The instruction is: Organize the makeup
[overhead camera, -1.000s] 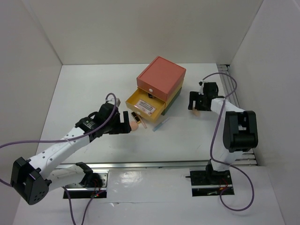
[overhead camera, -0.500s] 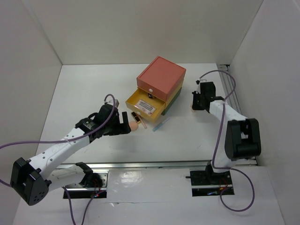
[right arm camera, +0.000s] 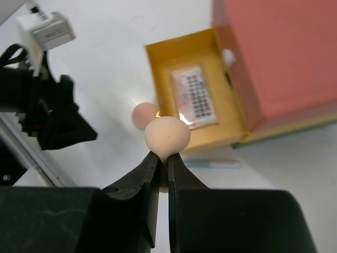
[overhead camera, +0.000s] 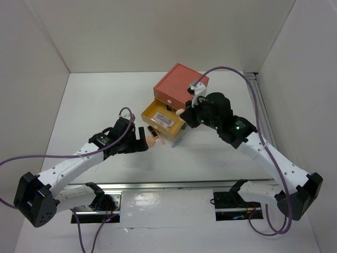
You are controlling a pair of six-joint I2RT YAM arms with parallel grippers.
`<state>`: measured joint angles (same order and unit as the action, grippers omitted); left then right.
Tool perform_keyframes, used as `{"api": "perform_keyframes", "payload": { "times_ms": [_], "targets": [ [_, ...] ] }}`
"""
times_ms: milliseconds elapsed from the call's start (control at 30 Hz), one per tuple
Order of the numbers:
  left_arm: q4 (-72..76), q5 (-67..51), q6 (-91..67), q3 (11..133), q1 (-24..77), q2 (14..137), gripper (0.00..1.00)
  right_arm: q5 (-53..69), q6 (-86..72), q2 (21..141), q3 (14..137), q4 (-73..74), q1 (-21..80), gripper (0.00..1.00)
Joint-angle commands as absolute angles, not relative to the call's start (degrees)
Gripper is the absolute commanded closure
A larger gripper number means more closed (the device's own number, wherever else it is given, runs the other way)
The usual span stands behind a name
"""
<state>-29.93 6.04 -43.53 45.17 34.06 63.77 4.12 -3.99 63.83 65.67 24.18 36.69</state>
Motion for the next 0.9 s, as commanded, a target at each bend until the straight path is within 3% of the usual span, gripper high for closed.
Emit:
{"api": "perform_keyframes", "payload": {
  "times_ms": [0,167,200,233,300,400,500,867],
  "targets": [
    [-26.03,5.45,-44.03,44.48,34.19,64.51,0.03,5.20,-1.33,70.82,69.16,24.08,41.03,0.88],
    [-23.12,4.92,-44.03,43.95,34.19,67.75,0.03,-4.98,-1.32,83.83,78.30,25.66,43.24,0.88],
    [-22.33,4.92,-44.03,43.95,34.19,68.37,0.03,-5.88,-1.32,87.15,79.27,26.19,43.24,0.82],
    [-22.32,4.92,-44.03,43.95,34.19,68.99,0.03,-6.50,-1.32,88.58,81.10,27.24,43.24,0.76],
    [-22.32,5.54,-44.56,44.55,34.19,70.74,0.03,-7.12,-1.85,91.91,82.52,28.20,43.85,0.44],
    [-22.32,5.54,-44.56,44.56,34.19,71.37,0.03,-9.48,-1.85,93.16,83.67,28.74,44.74,0.18],
    [-22.32,5.54,-44.56,44.56,34.19,71.37,0.03,-10.89,-1.85,91.33,83.67,28.74,46.14,0.00],
    [-13.46,6.68,-40.17,46.67,34.19,79.97,0.02,-12.92,-6.77,72.26,76.12,23.73,42.02,0.00]
  ]
}}
